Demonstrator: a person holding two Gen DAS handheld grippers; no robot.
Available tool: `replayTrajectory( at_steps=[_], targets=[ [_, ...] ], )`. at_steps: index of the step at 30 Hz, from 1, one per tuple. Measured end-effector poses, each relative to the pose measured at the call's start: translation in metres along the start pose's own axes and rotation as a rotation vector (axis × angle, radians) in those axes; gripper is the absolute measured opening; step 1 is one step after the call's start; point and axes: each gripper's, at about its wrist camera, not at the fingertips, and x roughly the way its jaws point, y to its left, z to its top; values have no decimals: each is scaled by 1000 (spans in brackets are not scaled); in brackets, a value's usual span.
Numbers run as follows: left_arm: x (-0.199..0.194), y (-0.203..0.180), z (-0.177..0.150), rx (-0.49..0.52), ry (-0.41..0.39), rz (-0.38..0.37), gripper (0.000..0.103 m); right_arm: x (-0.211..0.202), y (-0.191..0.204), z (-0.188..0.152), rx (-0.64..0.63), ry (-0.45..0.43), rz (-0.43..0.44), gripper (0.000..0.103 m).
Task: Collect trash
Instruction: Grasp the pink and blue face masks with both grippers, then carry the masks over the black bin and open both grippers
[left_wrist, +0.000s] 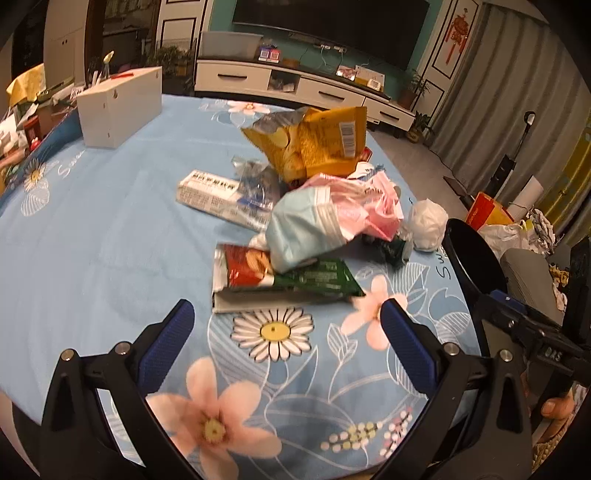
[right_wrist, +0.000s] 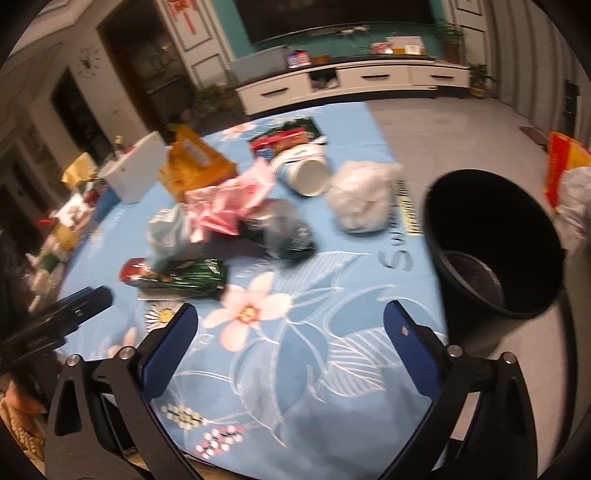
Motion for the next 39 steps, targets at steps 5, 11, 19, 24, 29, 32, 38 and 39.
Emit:
replayTrajectory(
  at_steps=[5, 11, 19, 24, 29, 32, 38, 39],
  targets=[
    [18, -15, 20, 84, -25, 13, 100, 13, 9, 17, -30, -23, 85, 91],
    [55, -30, 45, 174, 15, 37, 95, 49, 17, 49, -77, -24, 100, 84],
    [85, -26, 56, 205, 71, 45, 65, 108, 7, 81, -20, 59, 137, 83],
    [89, -20, 57, 189, 81, 12, 42, 120, 10, 84, -25, 81, 174, 60],
    [82, -13, 55, 178, 64, -5, 27, 116, 13, 80, -34, 76, 199, 43],
    [73, -12, 56, 164, 41, -14, 21, 105, 14, 81, -32, 44, 207, 33],
    [39, -11, 52, 154, -14, -61, 18, 67, 12, 78, -17, -14, 204, 27],
    [32, -12, 51, 149, -23, -70, 18, 59, 9, 77, -9, -26, 203, 27]
  ],
)
